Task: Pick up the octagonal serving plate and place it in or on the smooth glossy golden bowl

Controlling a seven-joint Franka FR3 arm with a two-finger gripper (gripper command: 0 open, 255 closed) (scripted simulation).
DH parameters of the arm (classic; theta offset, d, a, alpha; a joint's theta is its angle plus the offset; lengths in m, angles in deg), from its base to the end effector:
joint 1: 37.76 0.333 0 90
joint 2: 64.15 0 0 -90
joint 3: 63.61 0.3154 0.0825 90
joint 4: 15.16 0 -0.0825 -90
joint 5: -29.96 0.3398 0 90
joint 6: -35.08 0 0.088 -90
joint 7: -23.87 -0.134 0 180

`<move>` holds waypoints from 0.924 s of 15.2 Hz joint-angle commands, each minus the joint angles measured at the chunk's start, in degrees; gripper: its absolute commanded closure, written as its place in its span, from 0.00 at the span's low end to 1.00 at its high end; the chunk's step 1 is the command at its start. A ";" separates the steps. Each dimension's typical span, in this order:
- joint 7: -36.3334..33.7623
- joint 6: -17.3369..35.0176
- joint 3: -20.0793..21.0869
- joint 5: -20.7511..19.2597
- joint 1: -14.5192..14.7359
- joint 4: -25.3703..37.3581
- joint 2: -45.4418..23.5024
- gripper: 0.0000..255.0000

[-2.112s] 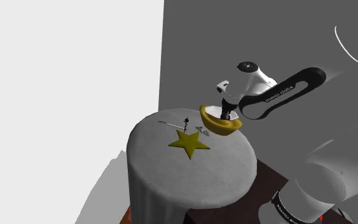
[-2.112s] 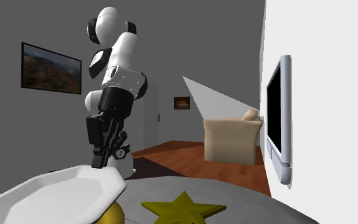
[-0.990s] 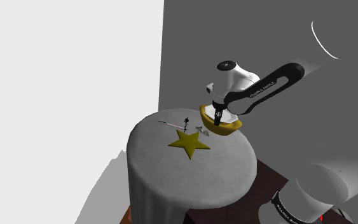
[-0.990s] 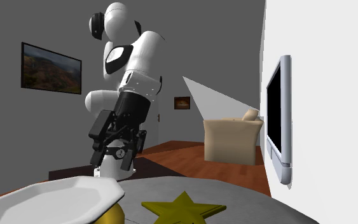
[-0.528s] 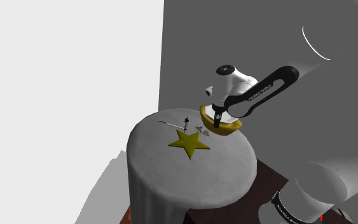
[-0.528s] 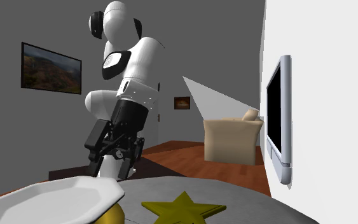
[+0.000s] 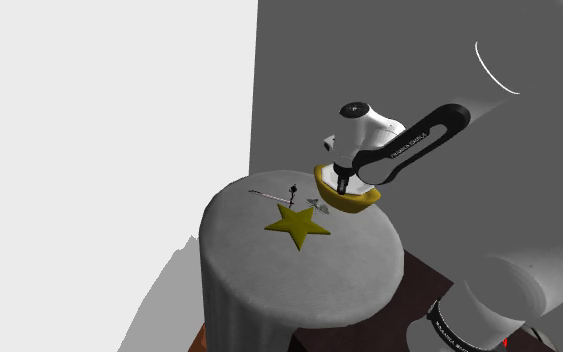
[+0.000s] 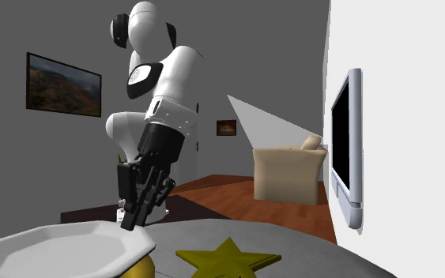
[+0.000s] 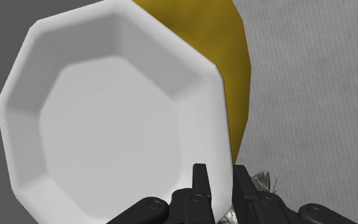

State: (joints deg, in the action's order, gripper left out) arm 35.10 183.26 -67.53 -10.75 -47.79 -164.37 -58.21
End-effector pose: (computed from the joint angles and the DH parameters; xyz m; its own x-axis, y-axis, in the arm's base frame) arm 0.4055 -0.0976 0.3056 0.8594 0.4998 -0.1079 0.5013 -0.7819 0.3706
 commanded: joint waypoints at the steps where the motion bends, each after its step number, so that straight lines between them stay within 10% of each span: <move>1: 0.00 0.00 -0.02 0.00 -0.01 -0.02 -0.04 1.00; 14: 6.15 -6.65 -0.07 5.85 1.42 1.17 6.22 1.00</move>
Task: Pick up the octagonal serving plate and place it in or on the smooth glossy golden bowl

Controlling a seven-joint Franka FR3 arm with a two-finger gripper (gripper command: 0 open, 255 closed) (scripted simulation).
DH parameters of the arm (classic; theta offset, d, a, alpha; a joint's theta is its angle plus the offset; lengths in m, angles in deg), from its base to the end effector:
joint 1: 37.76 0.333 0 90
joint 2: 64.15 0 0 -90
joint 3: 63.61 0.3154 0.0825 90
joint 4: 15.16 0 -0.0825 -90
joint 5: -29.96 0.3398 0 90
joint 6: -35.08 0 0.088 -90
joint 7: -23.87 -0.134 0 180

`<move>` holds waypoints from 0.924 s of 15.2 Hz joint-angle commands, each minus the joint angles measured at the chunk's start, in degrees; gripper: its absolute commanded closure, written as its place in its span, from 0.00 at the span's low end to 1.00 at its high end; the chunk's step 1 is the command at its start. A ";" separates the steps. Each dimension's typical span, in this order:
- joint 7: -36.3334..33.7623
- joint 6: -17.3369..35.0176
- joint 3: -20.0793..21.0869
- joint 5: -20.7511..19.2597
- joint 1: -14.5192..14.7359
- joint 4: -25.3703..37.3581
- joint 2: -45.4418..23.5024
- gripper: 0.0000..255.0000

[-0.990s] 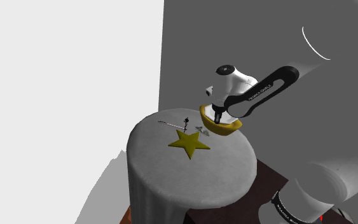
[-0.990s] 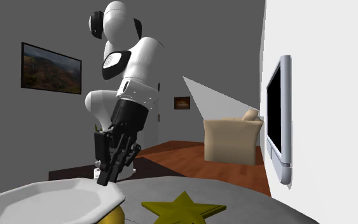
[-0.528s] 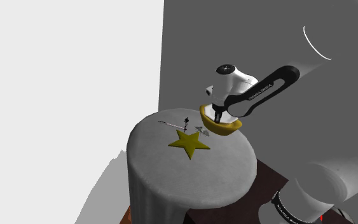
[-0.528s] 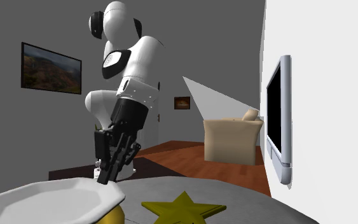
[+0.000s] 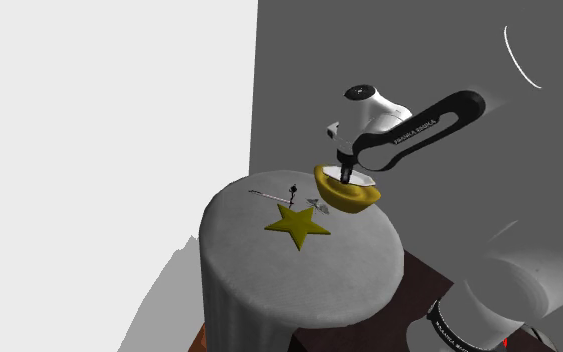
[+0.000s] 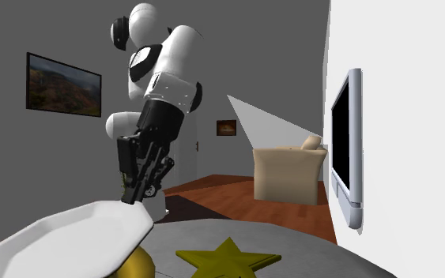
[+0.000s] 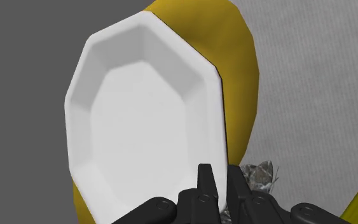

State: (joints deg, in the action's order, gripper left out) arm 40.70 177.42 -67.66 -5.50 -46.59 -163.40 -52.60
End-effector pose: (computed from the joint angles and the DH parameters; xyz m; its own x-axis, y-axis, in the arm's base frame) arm 0.4013 -0.0986 0.3444 0.8599 0.4989 -0.1082 0.5006 -0.7823 0.3707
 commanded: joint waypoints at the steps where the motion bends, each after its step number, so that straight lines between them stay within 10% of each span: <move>1: 1.12 -1.59 0.04 1.14 0.37 0.42 1.23 1.00; 7: 4.04 -7.05 0.37 4.27 1.61 2.13 5.21 1.00; 14: 0.43 -1.62 0.46 1.11 0.59 0.16 1.27 1.00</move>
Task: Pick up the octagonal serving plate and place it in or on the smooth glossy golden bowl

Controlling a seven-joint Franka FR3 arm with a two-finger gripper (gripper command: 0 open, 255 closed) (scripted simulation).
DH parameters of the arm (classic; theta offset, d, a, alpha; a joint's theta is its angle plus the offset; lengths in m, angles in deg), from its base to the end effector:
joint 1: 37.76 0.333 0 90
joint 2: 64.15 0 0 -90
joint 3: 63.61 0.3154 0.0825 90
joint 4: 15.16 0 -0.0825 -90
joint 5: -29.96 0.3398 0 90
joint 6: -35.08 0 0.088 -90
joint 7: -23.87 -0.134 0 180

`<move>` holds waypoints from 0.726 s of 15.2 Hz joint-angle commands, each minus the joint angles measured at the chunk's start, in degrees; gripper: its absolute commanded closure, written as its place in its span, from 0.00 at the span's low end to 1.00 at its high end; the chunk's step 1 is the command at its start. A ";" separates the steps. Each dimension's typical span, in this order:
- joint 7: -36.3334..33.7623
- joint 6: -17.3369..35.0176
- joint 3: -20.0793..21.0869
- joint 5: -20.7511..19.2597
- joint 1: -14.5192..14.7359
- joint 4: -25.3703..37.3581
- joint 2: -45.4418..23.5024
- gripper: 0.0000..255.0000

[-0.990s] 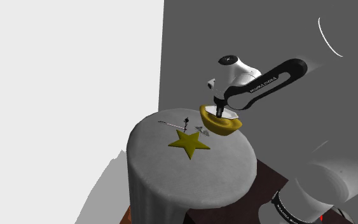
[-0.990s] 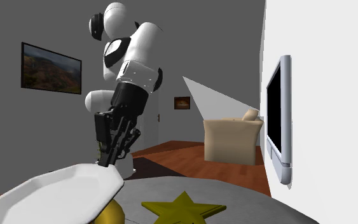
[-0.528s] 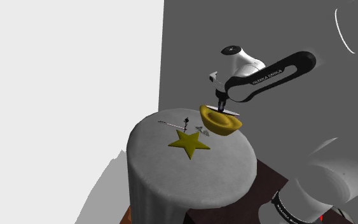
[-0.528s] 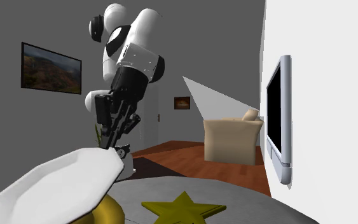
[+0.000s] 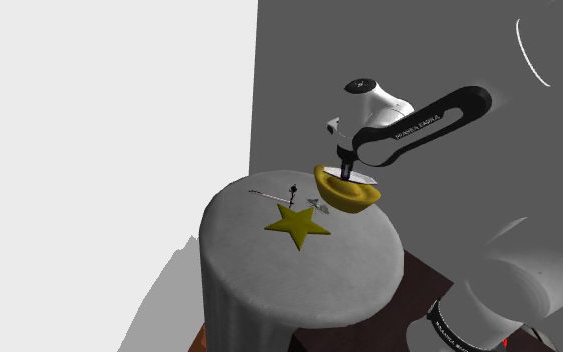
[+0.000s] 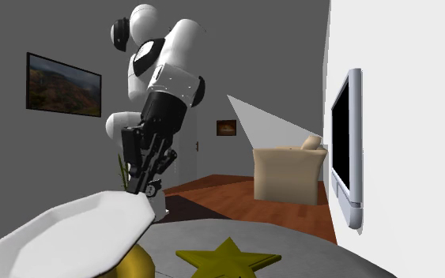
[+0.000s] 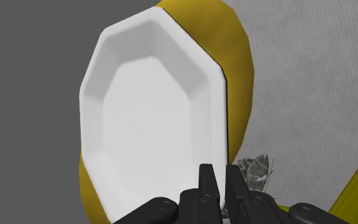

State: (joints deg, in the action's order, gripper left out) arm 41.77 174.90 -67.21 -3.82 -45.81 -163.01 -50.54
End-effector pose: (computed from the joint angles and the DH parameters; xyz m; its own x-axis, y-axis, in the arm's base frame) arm 0.3993 -0.0929 0.3582 0.8596 0.4994 -0.1084 0.5011 -0.7821 0.3704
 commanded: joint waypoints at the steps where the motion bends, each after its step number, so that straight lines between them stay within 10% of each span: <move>1: -1.22 1.67 0.03 -1.10 -0.36 -0.45 -1.41 1.00; 11: -6.17 7.16 0.16 -5.79 -1.60 -1.50 -6.50 1.00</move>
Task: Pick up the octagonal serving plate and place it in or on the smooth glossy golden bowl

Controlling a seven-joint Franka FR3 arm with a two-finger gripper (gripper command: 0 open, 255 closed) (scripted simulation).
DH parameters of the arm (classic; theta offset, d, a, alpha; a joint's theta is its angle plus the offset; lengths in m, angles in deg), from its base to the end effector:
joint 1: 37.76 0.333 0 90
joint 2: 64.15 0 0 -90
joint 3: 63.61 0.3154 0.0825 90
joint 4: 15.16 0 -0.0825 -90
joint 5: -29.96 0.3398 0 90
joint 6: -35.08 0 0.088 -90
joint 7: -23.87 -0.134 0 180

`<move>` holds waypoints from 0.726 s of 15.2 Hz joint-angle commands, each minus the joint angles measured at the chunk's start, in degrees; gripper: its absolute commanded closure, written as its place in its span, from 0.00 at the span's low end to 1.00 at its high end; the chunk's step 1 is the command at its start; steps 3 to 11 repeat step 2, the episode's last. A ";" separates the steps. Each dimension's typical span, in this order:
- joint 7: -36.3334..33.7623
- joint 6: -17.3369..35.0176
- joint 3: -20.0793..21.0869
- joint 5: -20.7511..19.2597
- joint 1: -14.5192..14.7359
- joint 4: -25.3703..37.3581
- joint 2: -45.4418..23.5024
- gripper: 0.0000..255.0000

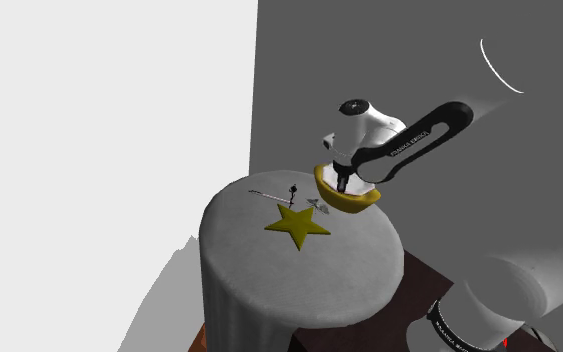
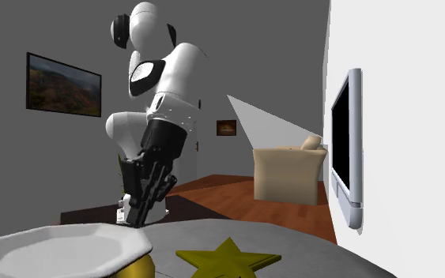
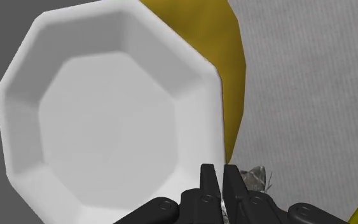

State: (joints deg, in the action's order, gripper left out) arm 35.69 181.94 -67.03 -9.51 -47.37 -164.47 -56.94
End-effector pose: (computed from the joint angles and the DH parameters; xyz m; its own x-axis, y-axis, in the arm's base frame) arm 0.4043 -0.0929 0.3124 0.8596 0.4993 -0.1086 0.5012 -0.7822 0.3702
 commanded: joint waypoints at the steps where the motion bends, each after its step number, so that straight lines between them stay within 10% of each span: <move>1: -0.09 0.12 -0.02 -0.11 -0.04 -0.04 -0.10 1.00; 11: -0.09 0.12 -0.02 -0.11 -0.04 -0.04 -0.10 1.00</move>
